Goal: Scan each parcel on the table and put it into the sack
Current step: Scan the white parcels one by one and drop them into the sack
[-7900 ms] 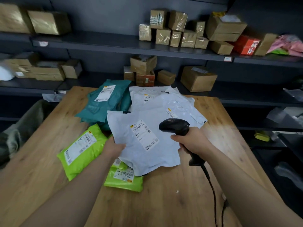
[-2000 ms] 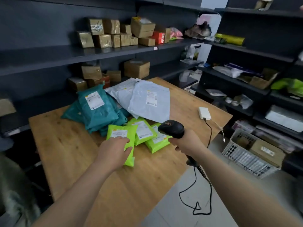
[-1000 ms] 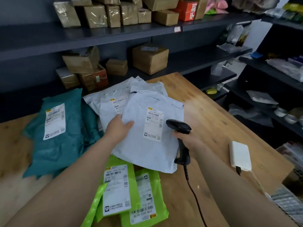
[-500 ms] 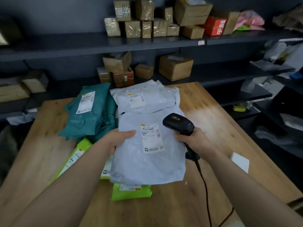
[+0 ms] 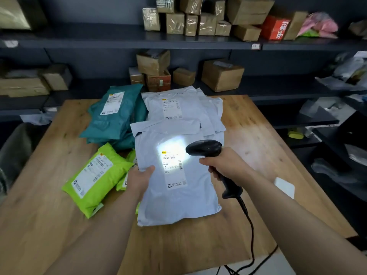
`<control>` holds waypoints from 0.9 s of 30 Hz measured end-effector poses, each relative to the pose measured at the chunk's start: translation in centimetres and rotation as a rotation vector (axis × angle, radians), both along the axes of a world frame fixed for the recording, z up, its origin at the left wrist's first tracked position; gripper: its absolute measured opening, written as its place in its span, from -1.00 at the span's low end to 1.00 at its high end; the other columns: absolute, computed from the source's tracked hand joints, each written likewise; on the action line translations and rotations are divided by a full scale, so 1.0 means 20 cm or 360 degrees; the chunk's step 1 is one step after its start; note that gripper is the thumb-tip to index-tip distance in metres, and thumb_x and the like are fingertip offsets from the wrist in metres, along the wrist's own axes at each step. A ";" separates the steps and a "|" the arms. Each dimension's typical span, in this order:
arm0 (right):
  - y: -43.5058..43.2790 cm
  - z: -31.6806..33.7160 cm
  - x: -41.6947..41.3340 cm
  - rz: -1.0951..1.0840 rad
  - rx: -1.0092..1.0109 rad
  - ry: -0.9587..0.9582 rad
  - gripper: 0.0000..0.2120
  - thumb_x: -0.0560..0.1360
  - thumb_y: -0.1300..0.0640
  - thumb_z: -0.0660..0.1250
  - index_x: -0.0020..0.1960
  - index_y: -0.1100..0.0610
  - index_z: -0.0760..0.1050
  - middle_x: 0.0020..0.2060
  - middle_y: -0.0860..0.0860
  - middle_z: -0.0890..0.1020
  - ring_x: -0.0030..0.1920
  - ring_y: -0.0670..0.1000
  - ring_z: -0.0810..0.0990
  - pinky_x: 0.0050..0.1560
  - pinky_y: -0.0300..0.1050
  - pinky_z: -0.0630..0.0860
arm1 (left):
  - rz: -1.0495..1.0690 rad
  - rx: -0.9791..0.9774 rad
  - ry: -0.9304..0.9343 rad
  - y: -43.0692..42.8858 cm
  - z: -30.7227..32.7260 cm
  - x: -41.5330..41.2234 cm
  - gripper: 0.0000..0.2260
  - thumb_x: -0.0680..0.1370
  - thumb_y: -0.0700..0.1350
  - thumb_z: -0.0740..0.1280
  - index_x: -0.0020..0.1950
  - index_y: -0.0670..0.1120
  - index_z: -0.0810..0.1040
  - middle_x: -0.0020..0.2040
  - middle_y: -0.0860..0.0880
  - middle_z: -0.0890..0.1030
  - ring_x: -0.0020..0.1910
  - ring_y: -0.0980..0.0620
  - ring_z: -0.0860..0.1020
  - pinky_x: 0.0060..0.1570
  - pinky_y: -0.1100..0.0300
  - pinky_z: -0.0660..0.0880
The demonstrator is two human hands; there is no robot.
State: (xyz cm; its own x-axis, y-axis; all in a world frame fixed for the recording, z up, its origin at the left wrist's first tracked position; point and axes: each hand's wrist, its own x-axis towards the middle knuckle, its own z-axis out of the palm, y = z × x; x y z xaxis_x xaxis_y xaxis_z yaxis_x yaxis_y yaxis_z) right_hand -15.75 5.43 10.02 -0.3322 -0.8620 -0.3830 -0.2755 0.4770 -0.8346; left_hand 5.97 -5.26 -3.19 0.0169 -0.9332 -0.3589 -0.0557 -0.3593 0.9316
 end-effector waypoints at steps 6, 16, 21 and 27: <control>0.02 0.06 0.00 0.0015 0.0079 0.0031 -0.84 0.43 0.14 0.43 -0.24 0.17 0.50 -0.48 0.02 0.52 -0.57 -0.05 0.44 -0.51 -0.23 0.40 | 0.0056 -0.0008 0.0008 0.01 -0.07 0.02 -0.86 0.49 -0.21 0.42 0.03 -0.12 0.58 -0.12 -0.03 0.63 -0.19 0.01 0.58 -0.13 0.13 0.49; 0.06 0.14 -0.01 0.0014 0.0142 0.0009 -0.85 0.42 0.16 0.45 -0.19 0.19 0.50 -0.47 0.05 0.49 -0.57 -0.04 0.40 -0.54 -0.26 0.38 | 0.0102 -0.0021 -0.0007 0.01 -0.12 0.01 -0.92 0.49 -0.18 0.43 -0.09 -0.05 0.56 -0.22 0.09 0.59 -0.24 0.09 0.55 -0.18 0.18 0.47; 0.06 0.15 -0.02 0.0018 0.0178 -0.0004 -0.83 0.42 0.17 0.46 -0.22 0.19 0.48 -0.47 0.05 0.48 -0.58 -0.04 0.40 -0.54 -0.26 0.38 | 0.0092 -0.0053 -0.0018 0.01 -0.12 0.00 -0.92 0.50 -0.21 0.41 -0.13 -0.05 0.56 -0.16 -0.02 0.61 -0.21 -0.01 0.56 -0.07 0.07 0.50; 0.06 0.13 -0.02 0.0015 0.0209 0.0007 -0.81 0.42 0.16 0.47 -0.24 0.20 0.47 -0.51 0.04 0.47 -0.59 -0.04 0.41 -0.55 -0.27 0.38 | 0.0096 -0.0061 -0.0012 0.01 -0.12 0.00 -0.92 0.51 -0.22 0.40 -0.02 -0.12 0.55 -0.08 -0.08 0.60 -0.11 -0.08 0.55 -0.05 0.07 0.47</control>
